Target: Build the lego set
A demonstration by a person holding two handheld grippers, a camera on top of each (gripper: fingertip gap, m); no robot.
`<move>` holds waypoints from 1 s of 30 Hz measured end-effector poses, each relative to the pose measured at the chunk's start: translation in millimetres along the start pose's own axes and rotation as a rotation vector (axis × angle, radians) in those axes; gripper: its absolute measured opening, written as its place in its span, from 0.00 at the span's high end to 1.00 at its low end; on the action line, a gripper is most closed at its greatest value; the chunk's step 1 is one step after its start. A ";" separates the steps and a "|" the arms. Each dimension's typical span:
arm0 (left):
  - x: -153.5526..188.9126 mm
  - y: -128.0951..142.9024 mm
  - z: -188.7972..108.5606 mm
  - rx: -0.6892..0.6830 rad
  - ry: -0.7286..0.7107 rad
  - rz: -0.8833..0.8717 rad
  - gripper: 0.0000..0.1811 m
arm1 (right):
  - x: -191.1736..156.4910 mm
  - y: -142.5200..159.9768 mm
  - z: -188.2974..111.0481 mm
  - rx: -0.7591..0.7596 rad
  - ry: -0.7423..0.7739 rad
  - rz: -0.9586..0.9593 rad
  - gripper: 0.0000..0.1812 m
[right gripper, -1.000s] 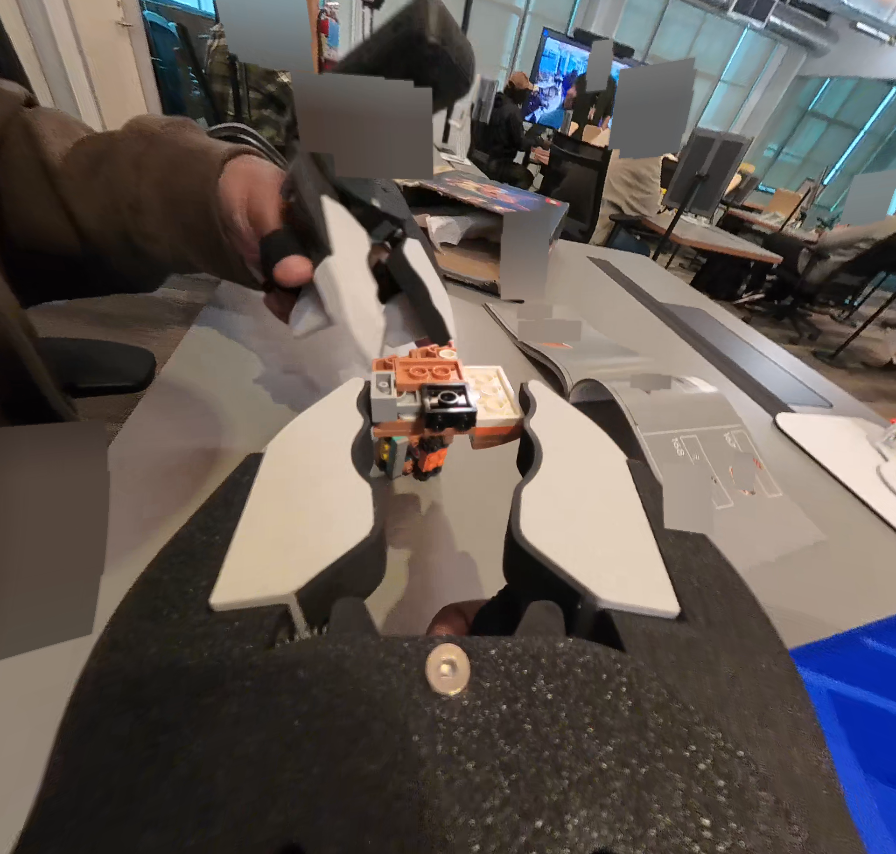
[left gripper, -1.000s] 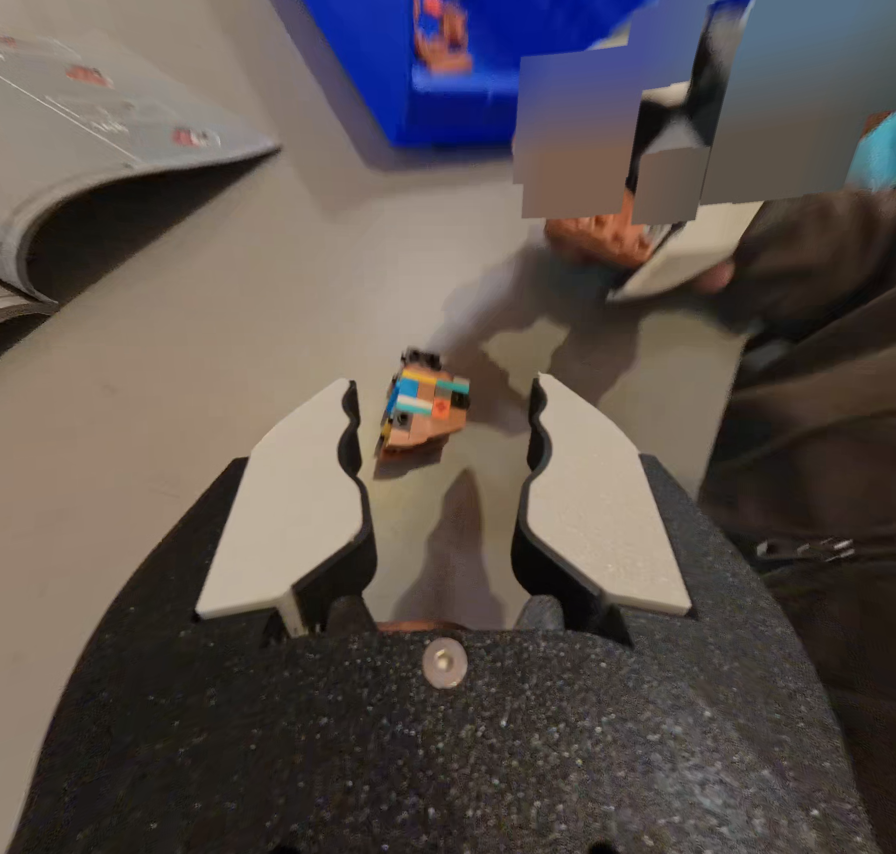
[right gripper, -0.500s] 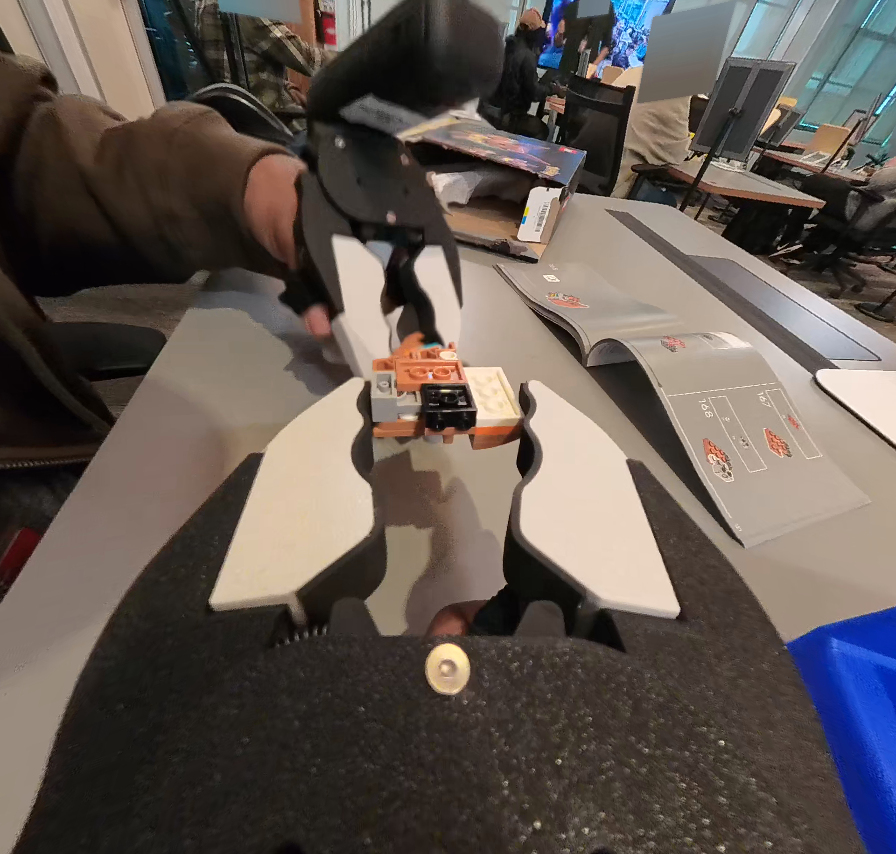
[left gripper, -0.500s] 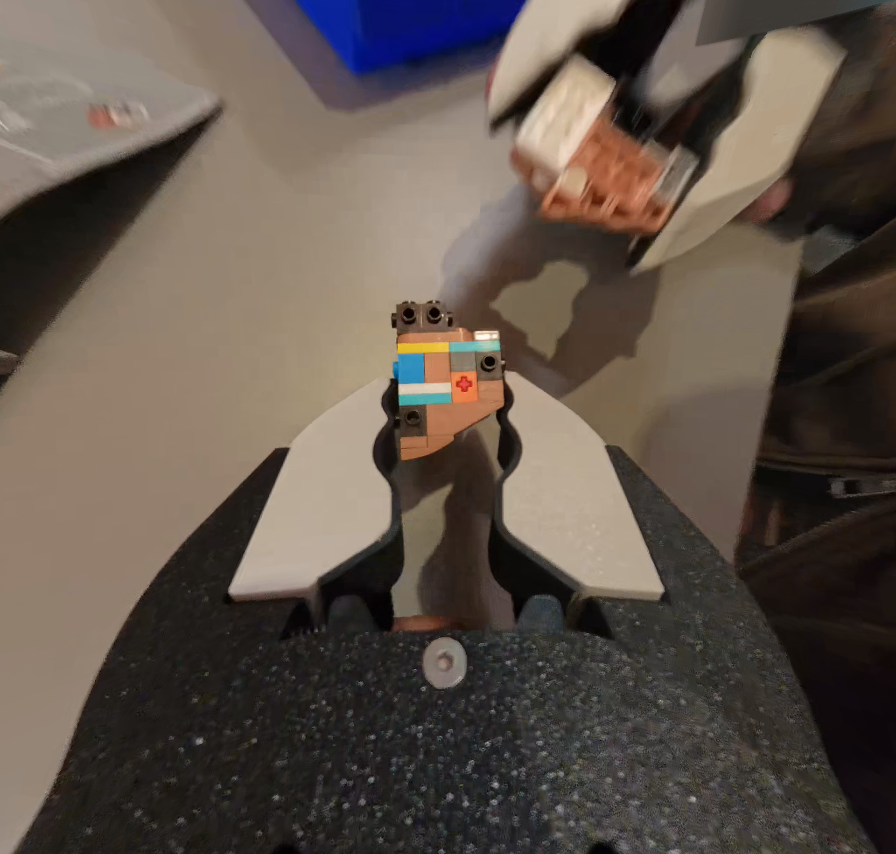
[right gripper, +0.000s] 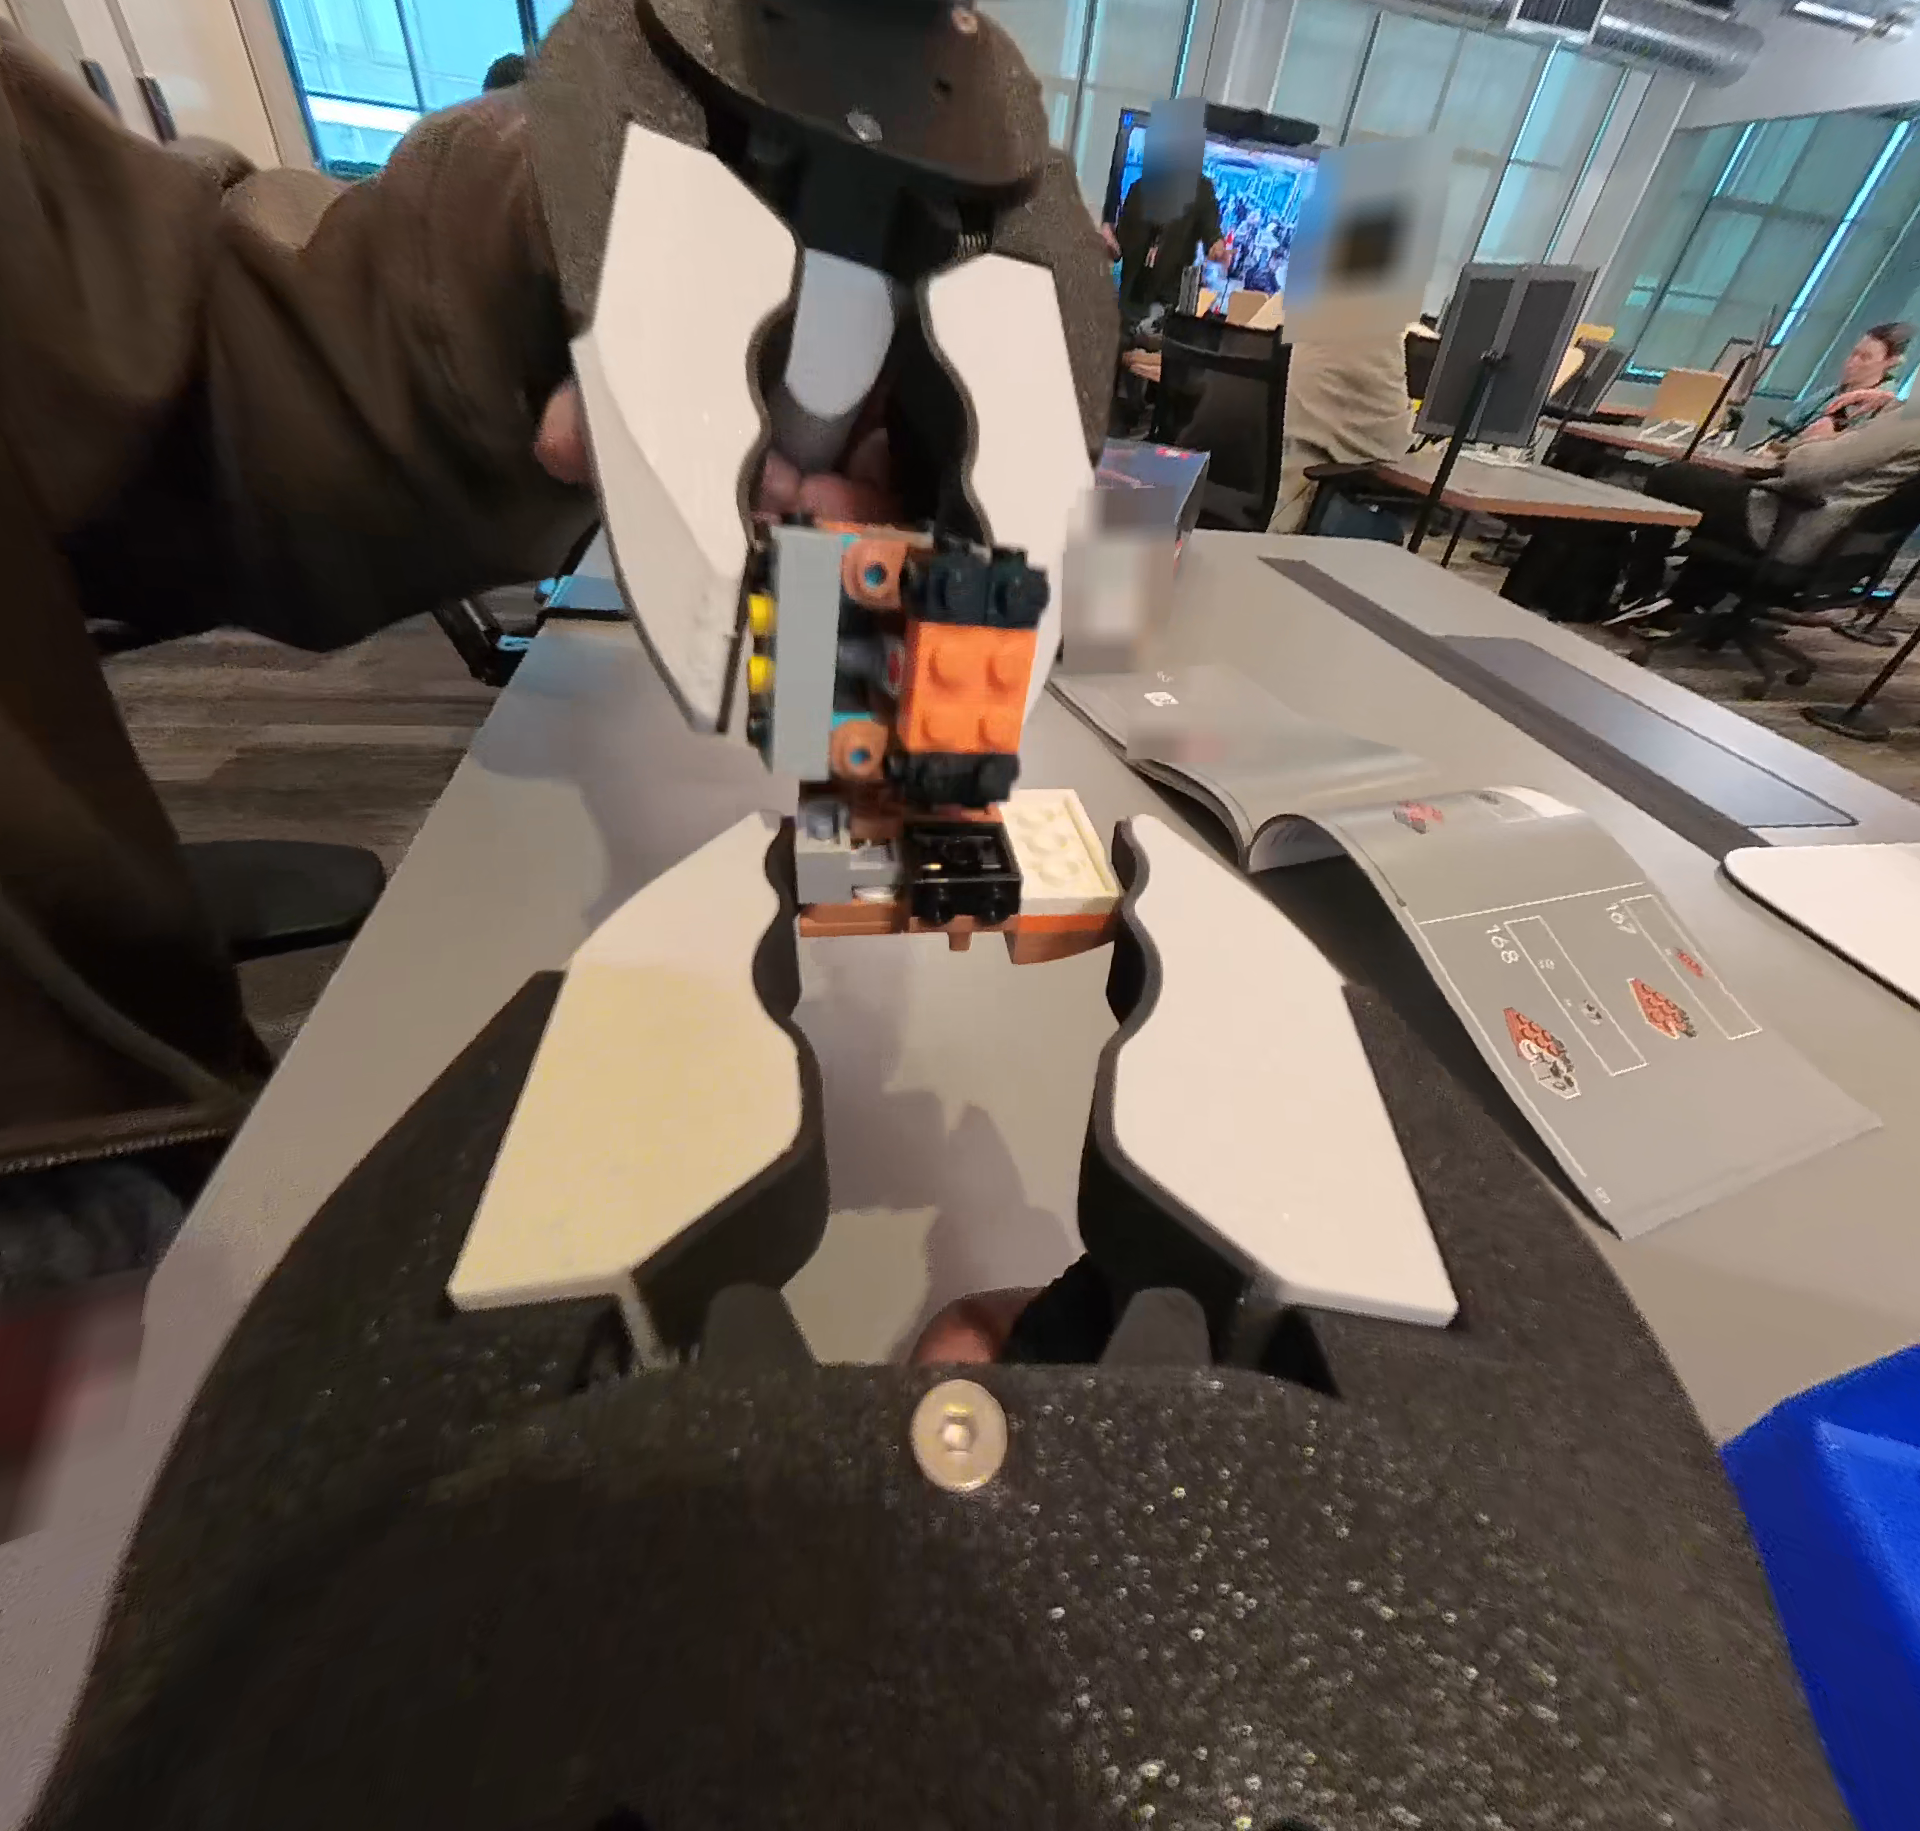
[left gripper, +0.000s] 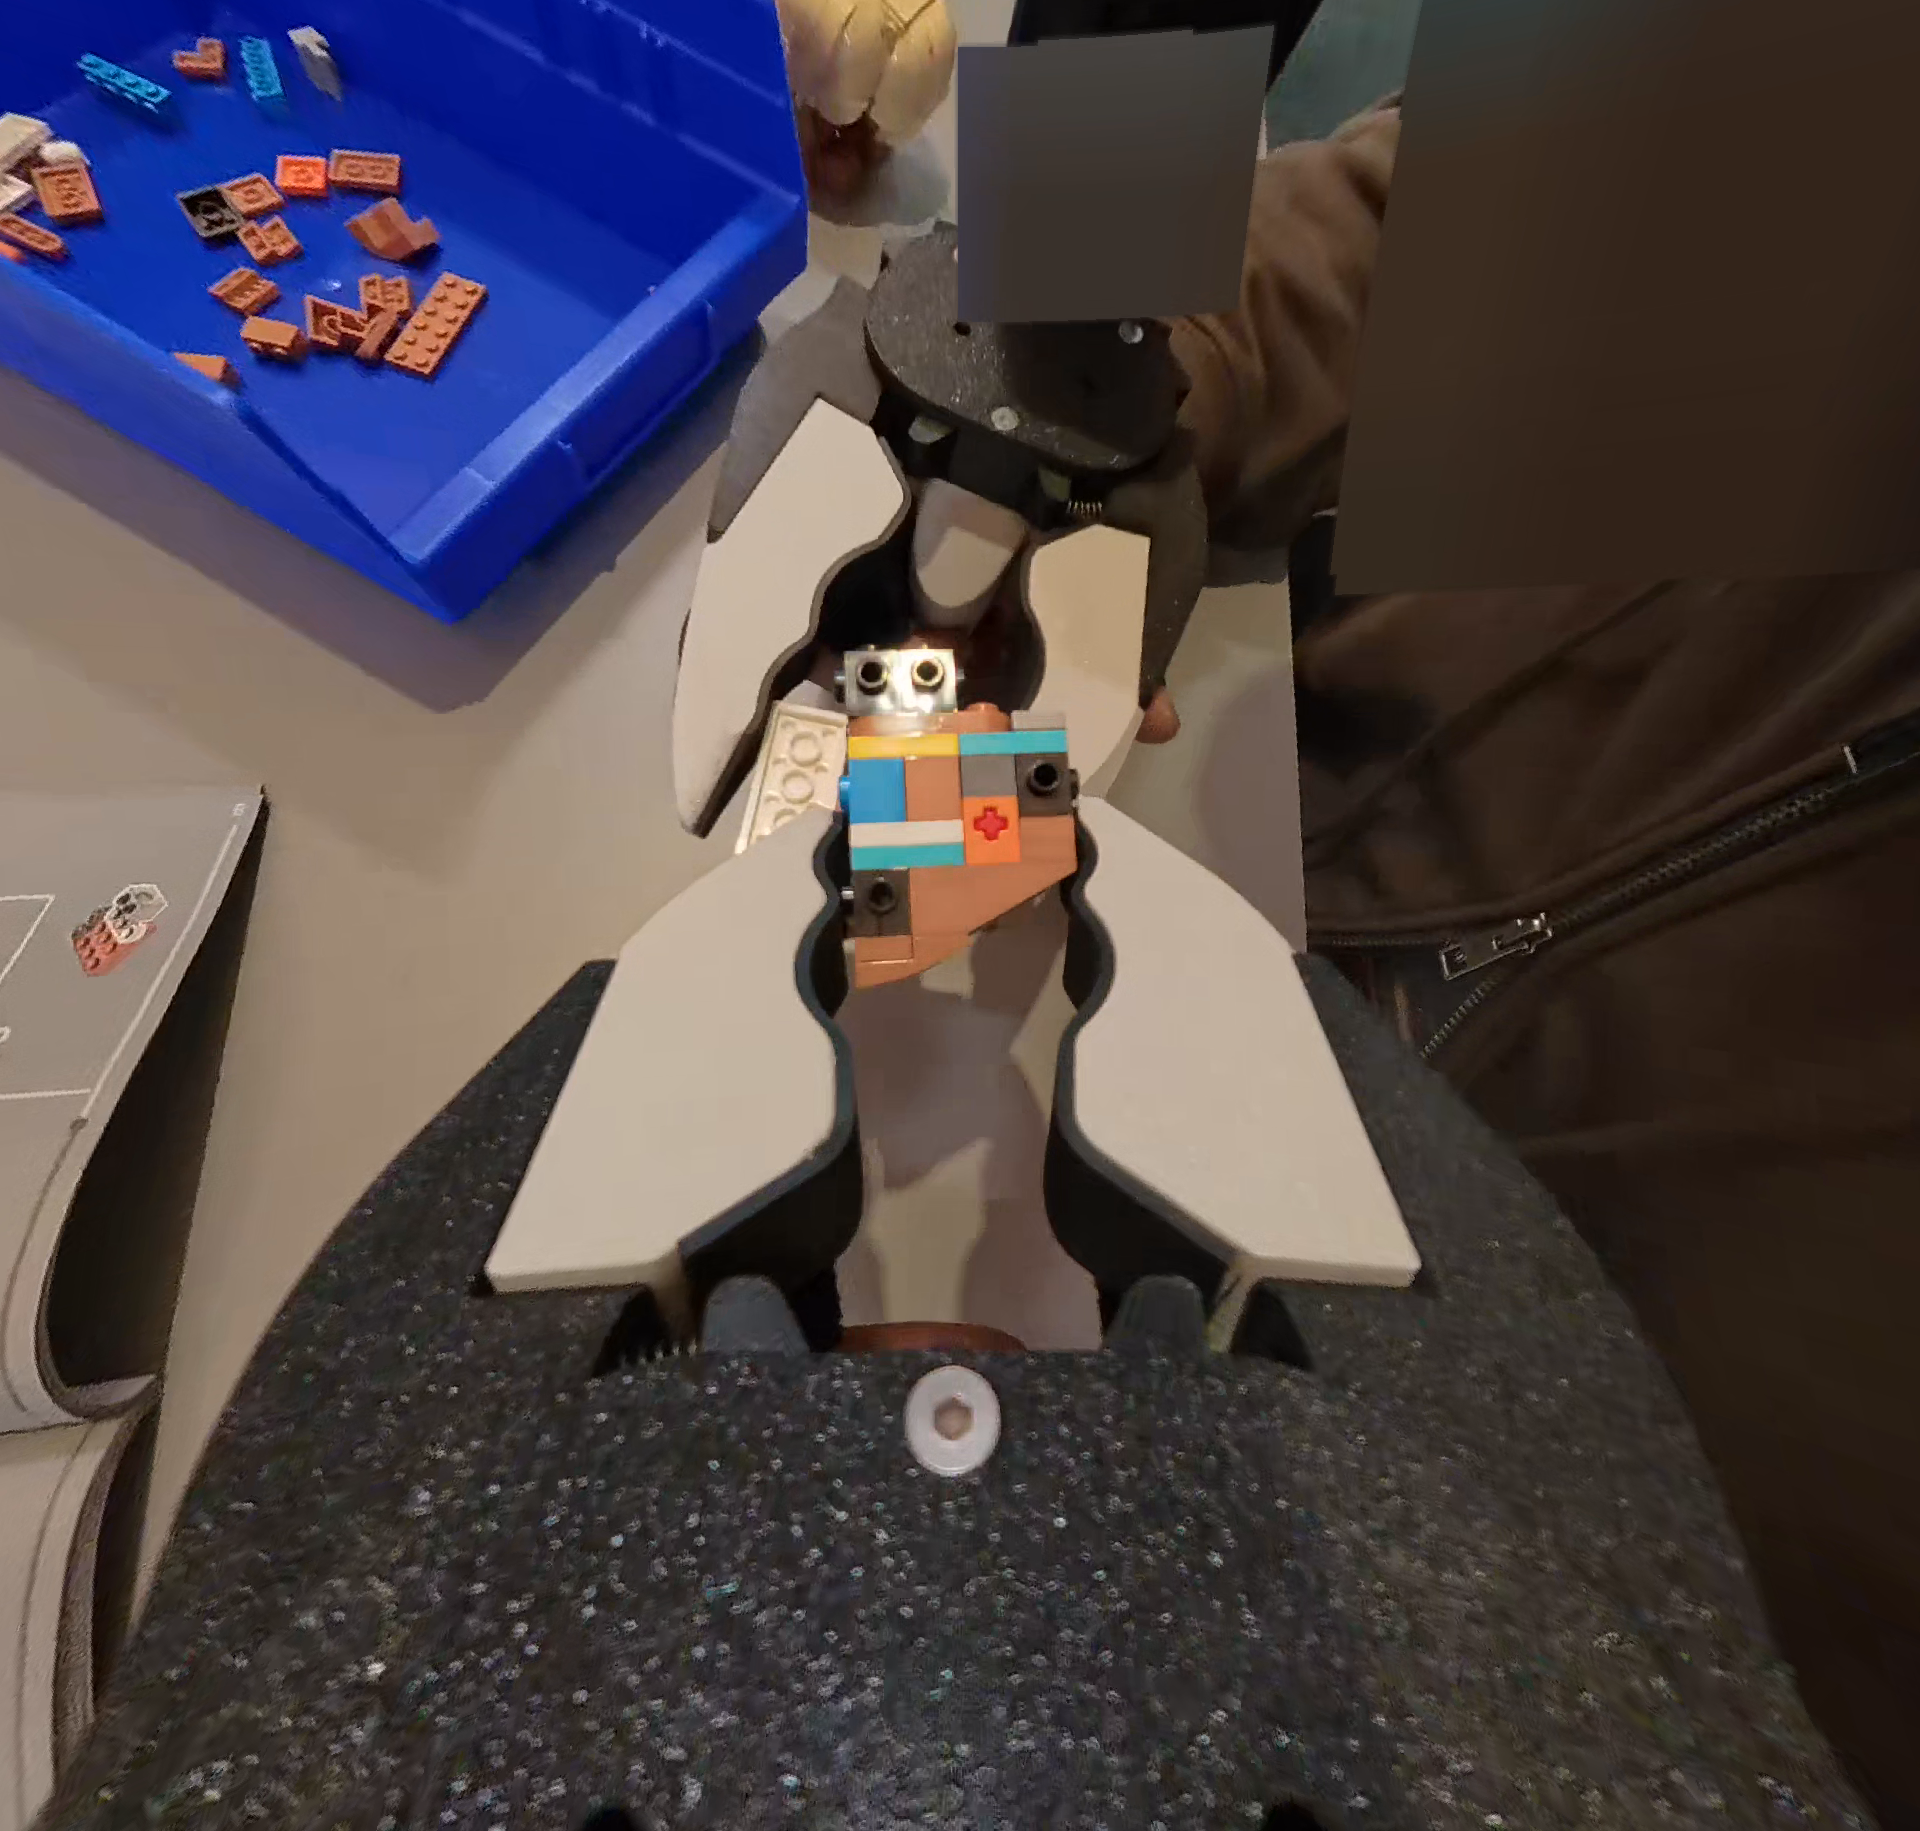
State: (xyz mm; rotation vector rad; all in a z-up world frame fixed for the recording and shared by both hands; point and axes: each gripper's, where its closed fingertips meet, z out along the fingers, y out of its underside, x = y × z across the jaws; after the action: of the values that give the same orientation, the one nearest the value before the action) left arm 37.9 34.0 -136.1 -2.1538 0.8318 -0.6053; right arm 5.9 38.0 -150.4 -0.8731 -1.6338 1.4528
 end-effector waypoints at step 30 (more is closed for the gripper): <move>1.1 -15.0 2.9 -0.028 0.027 0.083 0.77 | -6.2 -18.4 -7.0 0.127 -0.059 0.125 0.69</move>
State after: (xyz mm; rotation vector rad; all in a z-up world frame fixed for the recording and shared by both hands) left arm 46.0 42.3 -126.2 -2.1290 0.9452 -0.5851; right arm 15.0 33.7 -132.4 -0.8812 -1.5330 1.6639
